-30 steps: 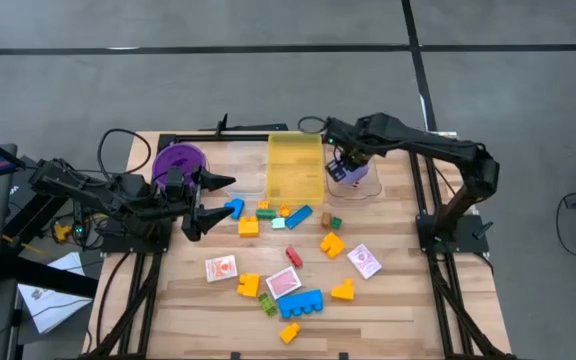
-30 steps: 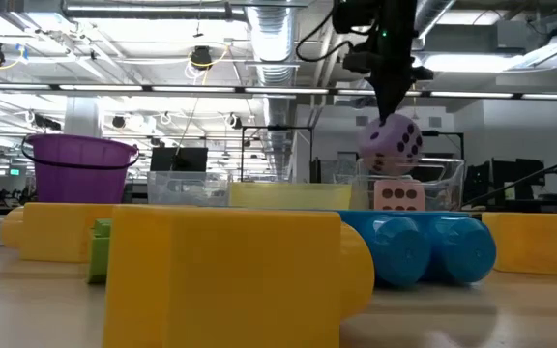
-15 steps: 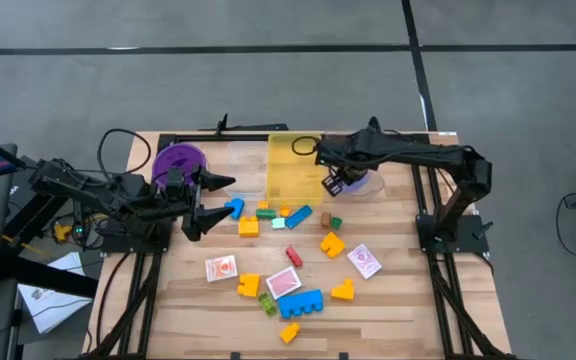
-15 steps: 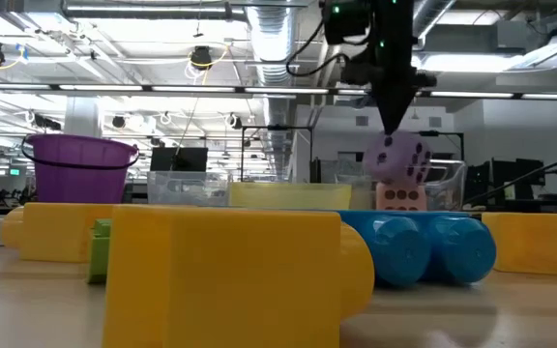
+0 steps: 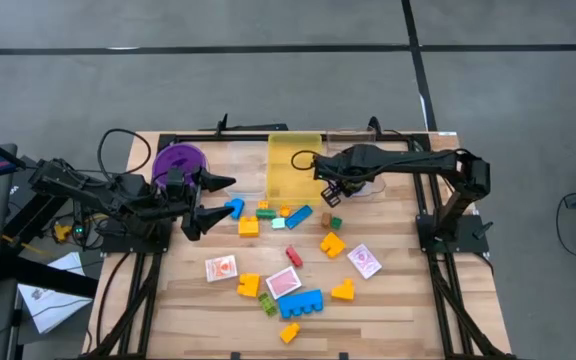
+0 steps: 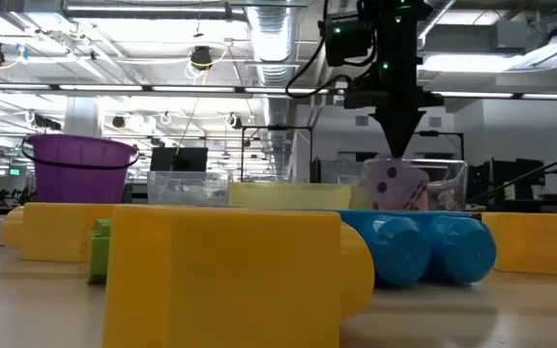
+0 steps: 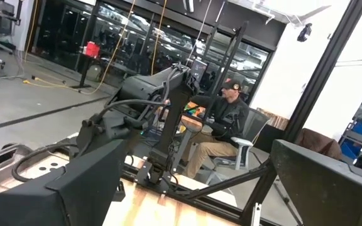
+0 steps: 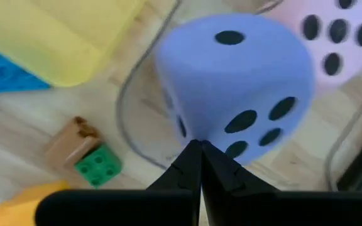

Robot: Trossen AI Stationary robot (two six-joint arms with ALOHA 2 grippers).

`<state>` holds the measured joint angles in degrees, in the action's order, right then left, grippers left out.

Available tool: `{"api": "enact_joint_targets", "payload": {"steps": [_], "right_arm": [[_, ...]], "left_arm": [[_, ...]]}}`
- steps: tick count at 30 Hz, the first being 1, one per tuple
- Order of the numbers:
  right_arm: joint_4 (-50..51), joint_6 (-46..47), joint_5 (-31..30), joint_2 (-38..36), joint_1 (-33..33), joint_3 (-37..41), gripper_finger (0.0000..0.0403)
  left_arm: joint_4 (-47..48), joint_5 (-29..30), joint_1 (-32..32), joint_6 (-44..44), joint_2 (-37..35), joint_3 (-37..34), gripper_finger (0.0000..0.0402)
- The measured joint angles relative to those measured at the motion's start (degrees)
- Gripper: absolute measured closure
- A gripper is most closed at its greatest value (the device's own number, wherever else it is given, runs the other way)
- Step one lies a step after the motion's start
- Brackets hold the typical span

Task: Pick & Place Toys
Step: Put the violet dice into the transparent bin

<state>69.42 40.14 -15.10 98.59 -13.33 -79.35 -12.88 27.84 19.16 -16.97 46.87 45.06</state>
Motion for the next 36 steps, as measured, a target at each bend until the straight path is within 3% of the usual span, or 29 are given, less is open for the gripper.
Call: {"api": "enact_joint_targets", "payload": {"steps": [14, 21, 24, 36], "right_arm": [[-5.2, -1.6, 1.5, -0.1, 1.0, 0.0, 0.0402], [-5.3, -2.0, -1.2, 0.2, -0.2, 0.0, 0.0403], [-6.0, -4.3, 1.2, 1.4, -0.7, 0.0, 0.0403], [-7.5, -7.8, 1.0, 3.0, 3.5, 0.0, 0.0403]], "left_arm": [[0.0, 0.0, 0.0, 0.0, 0.0, 0.0, 0.0004], [0.0, 0.0, 0.0, 0.0, 0.0, 0.0, 0.0004], [0.0, 0.0, 0.0, 0.0, 0.0, 0.0, 0.0004], [0.5, -0.1, 0.0, 0.0, 0.0, 0.0, 0.0004]]}}
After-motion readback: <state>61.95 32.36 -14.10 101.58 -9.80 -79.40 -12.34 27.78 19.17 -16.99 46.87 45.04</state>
